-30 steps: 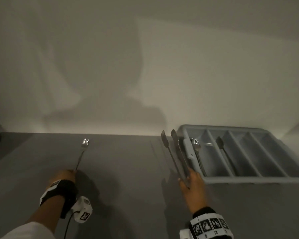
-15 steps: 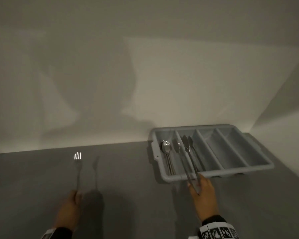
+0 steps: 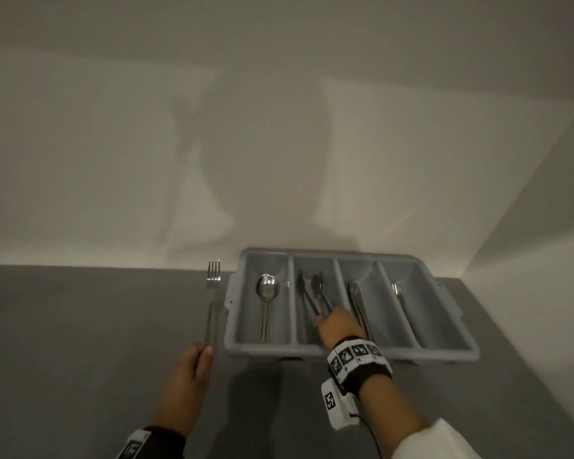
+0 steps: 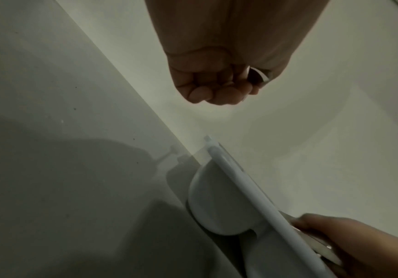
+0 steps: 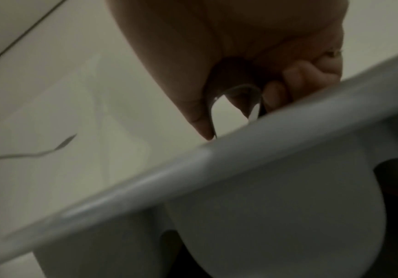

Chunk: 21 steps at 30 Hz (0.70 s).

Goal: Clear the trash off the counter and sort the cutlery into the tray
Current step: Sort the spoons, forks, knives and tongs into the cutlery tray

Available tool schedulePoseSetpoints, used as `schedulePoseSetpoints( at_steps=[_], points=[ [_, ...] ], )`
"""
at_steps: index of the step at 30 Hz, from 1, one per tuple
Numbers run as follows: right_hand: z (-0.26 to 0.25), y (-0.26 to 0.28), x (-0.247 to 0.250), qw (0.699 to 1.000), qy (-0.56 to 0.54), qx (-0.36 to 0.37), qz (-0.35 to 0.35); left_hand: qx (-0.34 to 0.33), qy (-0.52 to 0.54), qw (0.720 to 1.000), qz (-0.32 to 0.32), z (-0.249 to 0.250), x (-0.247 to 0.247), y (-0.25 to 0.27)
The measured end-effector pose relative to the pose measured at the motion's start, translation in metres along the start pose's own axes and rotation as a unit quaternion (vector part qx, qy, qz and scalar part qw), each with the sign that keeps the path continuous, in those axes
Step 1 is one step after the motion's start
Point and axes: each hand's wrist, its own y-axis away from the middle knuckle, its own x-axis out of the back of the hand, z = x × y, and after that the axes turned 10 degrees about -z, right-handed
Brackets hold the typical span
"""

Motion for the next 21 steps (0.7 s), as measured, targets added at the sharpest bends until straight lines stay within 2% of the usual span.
schedulePoseSetpoints(
  at_steps=[4, 10, 13, 16, 18, 21],
  points=[
    [-0.002, -0.015, -0.008, 0.993, 0.11, 0.017, -0.048, 0.024, 0.006, 1.0, 0.017, 0.011, -0.025, 0.011],
    [-0.001, -0.031, -0.02, 0.989, 0.096, -0.017, -0.112, 0.025, 0.009, 0.999, 0.029, 0.025, -0.038, 0.009],
    [0.003, -0.033, -0.022, 0.996, 0.052, 0.037, -0.059, 0.018, 0.016, 0.999, 0.022, 0.032, -0.046, 0.005],
    [0.019, -0.02, -0.017, 0.984, -0.022, 0.174, 0.01, -0.002, 0.015, 1.0, -0.01, 0.045, -0.058, -0.002],
    [0.041, -0.003, -0.008, 0.966, -0.011, 0.252, 0.062, -0.028, 0.018, 0.998, -0.047, 0.06, -0.072, -0.008],
    [0.096, 0.025, 0.003, 0.957, 0.04, 0.263, 0.114, -0.056, 0.025, 0.989, -0.135, 0.089, -0.105, -0.024]
  ],
)
